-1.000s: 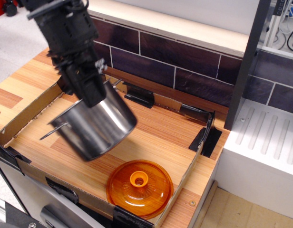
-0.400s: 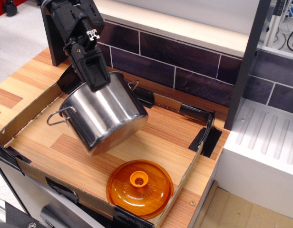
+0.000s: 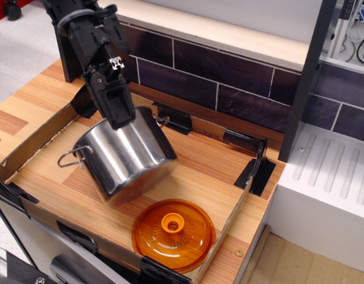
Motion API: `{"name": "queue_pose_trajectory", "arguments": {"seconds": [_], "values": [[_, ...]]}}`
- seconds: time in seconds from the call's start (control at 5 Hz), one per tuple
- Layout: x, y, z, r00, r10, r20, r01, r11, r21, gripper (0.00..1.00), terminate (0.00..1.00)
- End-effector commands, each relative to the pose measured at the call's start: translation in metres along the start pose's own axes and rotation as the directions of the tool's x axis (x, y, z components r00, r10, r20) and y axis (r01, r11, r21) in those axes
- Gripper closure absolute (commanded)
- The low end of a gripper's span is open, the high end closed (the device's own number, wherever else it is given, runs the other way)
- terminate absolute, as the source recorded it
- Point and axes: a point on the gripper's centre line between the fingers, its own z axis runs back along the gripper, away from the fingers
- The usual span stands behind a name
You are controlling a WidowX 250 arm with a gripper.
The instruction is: Topple metal pot
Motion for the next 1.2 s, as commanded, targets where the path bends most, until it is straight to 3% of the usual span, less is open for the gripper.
{"name": "queue_pose_trajectory", "arguments": {"seconds": [0.0,0.2,0.4,0.6,0.8,1.0], "values": [[0.005,0.016,0.001,0.998,0.004,-0.059,-0.005,1.000,-0.004,1.00,0.00],[0.011,0.019,0.011,0.999,0.029,-0.014,-0.028,0.993,0.116,0.00,0.00],[0.017,0.020,0.033,0.992,0.003,0.130,-0.049,0.936,0.349,0.00,0.00],[0.018,0.012,0.043,0.981,-0.033,0.193,-0.072,0.856,0.511,0.00,0.00],[0.012,0.000,0.049,0.974,-0.074,0.213,-0.073,0.791,0.607,0.00,0.00],[0.006,-0.021,0.064,0.964,-0.100,0.246,-0.093,0.740,0.666,0.00,0.00]]}}
